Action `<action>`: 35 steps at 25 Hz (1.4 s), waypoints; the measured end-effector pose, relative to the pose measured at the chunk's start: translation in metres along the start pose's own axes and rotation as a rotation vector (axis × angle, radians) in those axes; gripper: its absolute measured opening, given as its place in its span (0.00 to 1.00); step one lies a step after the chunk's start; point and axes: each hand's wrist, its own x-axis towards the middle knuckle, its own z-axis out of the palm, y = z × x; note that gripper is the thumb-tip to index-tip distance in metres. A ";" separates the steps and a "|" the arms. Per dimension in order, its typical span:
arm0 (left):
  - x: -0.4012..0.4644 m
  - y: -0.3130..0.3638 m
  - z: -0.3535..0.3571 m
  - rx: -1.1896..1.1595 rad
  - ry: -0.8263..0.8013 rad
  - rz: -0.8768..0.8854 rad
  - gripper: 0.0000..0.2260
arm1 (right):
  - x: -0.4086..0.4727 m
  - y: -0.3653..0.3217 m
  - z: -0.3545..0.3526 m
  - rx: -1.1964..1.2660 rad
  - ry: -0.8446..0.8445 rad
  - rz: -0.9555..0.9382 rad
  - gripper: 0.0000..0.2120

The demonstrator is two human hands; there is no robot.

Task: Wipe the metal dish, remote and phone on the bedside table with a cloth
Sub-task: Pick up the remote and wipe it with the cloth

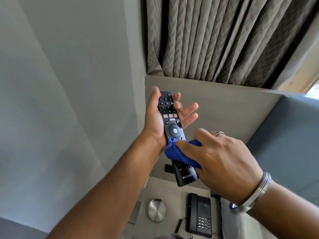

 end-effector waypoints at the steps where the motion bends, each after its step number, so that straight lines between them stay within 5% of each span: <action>1: 0.000 0.000 0.001 -0.006 0.010 -0.034 0.27 | 0.000 0.004 -0.001 -0.022 0.006 -0.050 0.12; 8: -0.003 0.000 -0.003 -0.093 -0.051 -0.161 0.29 | -0.014 0.033 0.010 -0.126 -0.089 -0.254 0.13; 11: -0.002 0.010 -0.005 -0.140 -0.069 -0.178 0.29 | -0.021 0.047 0.016 -0.094 -0.199 -0.124 0.20; 15: -0.003 0.007 -0.004 -0.078 -0.074 -0.141 0.28 | -0.020 0.039 0.005 0.064 0.081 0.080 0.18; 18: -0.005 0.000 -0.002 -0.061 -0.076 -0.125 0.28 | -0.018 0.017 -0.002 0.123 0.152 0.083 0.17; 31: -0.006 0.005 0.005 -0.059 -0.183 -0.021 0.29 | -0.035 0.004 -0.001 0.452 -0.055 0.119 0.21; 35: -0.008 0.001 0.005 -0.055 -0.199 -0.048 0.29 | -0.030 0.010 -0.007 0.509 0.039 0.155 0.21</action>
